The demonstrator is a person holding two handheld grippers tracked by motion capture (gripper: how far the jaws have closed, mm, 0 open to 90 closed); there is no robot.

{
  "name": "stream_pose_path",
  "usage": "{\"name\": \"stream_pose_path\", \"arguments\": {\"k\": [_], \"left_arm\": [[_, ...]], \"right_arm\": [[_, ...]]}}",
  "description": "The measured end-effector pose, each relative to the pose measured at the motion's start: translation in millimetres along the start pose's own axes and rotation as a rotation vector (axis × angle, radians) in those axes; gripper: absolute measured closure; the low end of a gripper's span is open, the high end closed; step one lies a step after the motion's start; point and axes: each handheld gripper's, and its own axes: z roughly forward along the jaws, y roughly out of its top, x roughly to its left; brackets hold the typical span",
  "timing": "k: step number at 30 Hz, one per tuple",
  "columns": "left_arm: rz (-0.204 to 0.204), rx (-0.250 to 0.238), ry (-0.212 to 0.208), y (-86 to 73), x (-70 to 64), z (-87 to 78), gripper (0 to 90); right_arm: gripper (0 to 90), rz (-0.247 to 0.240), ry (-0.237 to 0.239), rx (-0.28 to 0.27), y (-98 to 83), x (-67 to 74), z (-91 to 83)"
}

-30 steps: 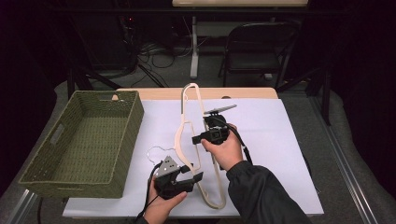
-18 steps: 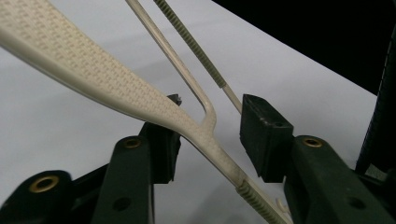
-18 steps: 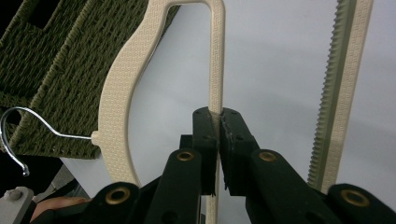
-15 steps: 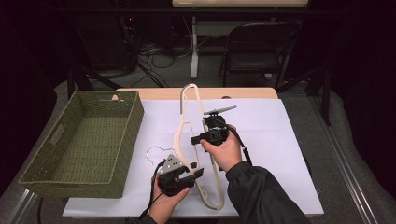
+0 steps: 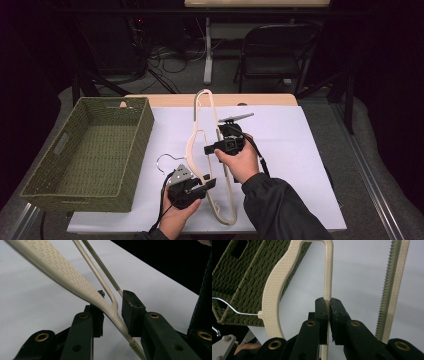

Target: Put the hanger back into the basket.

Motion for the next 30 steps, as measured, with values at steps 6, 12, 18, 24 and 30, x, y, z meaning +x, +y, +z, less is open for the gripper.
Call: {"name": "stream_pose_path", "arguments": {"k": [6, 12, 18, 24, 30], "left_arm": [[-0.020, -0.012, -0.010, 4.8, 1.3, -5.3, 75.0], [-0.046, -0.027, 0.004, 8.8, 5.9, -10.7, 77.8], [-0.115, -0.055, 0.007, 15.8, 16.6, -19.9, 83.2], [-0.128, -0.056, 0.043, 25.1, 24.1, -29.7, 87.0], [-0.150, -0.060, 0.062, 26.9, 29.9, -32.3, 87.0]], "right_arm": [[85.0, 0.008, 0.011, -0.011, 2.4, -0.1, -4.3], [82.5, 0.006, 0.004, -0.031, 3.5, -1.5, -7.7], [77.9, 0.000, -0.010, -0.043, 4.2, -5.9, -10.8], [75.0, 0.000, 0.008, -0.047, 3.6, -6.5, -14.8], [72.5, -0.027, -0.012, -0.039, -1.0, -5.9, -13.3]]}}
